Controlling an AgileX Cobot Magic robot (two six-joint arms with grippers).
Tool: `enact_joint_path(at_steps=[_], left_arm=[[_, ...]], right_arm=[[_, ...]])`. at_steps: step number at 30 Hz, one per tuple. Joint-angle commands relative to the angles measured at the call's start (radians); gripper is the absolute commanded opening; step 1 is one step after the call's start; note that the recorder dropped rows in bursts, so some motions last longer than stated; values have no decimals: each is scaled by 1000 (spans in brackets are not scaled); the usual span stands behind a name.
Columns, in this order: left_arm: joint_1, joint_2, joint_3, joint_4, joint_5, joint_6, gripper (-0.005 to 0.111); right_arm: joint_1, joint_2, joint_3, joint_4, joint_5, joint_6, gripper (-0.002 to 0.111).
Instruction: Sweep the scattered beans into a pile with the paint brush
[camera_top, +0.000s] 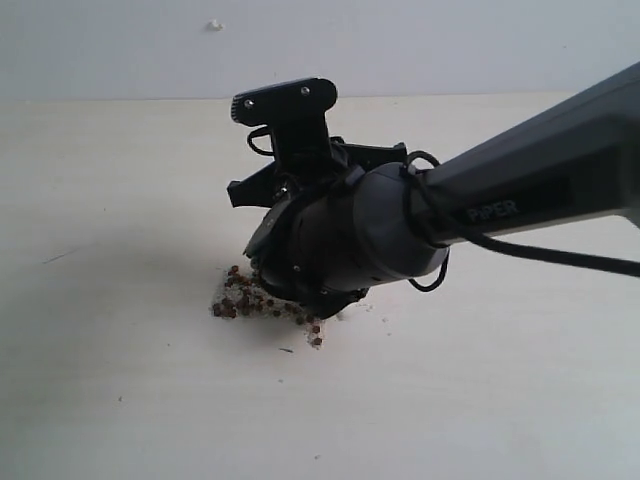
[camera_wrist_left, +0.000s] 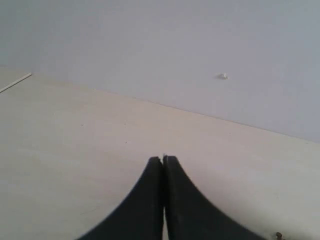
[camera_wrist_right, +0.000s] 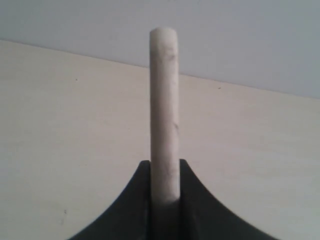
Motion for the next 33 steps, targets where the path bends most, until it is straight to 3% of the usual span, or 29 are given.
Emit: enact_joint_path(at_steps=[1,7,12,19,33], left_arm=[[-7,-7,4,-4,-2,2,0],[-7,-7,4,-4,-2,2,0],[-7,-7,4,-4,-2,2,0],[-7,-7,4,-4,-2,2,0],[-7,-7,4,-4,-2,2,0]], right_arm=[[23,4,-25,-11,11,-6,0],[105,-90,-25,-11,193,-196,0],[104,-157,-23,-11,246,-294,0],[-1,-68,-14,-11,199,-180,0],[-1,53,-16,-11,63,-80,0]])
